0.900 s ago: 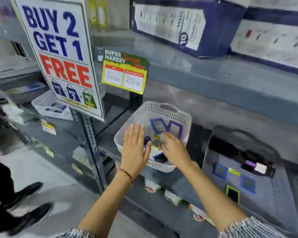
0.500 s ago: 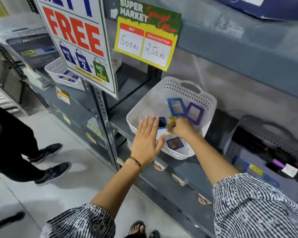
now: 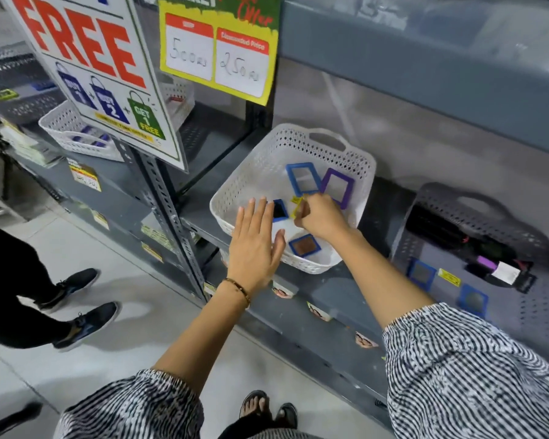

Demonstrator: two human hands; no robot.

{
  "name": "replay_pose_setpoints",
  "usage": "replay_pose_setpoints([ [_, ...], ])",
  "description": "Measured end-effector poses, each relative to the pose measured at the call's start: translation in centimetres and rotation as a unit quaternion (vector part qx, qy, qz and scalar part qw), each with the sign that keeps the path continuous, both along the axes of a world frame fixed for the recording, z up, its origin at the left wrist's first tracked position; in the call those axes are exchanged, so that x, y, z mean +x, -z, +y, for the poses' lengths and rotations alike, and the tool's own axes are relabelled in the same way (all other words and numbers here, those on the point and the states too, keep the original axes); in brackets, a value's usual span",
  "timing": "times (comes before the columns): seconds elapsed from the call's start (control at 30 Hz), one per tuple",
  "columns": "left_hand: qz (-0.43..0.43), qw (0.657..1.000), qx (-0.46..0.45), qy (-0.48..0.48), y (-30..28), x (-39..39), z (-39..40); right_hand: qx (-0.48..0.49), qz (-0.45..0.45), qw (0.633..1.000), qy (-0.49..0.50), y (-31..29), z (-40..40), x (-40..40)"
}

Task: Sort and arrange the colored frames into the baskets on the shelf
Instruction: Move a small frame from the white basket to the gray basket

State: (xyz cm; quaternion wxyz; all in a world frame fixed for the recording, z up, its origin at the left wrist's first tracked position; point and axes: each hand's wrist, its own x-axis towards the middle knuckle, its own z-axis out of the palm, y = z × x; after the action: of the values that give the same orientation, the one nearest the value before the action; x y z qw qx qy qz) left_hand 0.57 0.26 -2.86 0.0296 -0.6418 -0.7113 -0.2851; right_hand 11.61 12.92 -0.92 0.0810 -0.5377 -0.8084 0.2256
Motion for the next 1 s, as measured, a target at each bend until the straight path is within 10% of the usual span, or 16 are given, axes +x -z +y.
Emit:
replay_pose_setpoints([
  [0.37, -0.034, 0.994, 0.039, 0.098, -1.7, 9.0, 1.1, 0.123, 0.077, 0.986, 0.086, -4.4, -4.1, 11.7],
  [1.0, 0.060, 0.994, -0.043, 0.084, 1.8, 11.9, 1.6, -0.140, -0.034, 0.975, 0.168, -0.6, -11.2, 25.2],
])
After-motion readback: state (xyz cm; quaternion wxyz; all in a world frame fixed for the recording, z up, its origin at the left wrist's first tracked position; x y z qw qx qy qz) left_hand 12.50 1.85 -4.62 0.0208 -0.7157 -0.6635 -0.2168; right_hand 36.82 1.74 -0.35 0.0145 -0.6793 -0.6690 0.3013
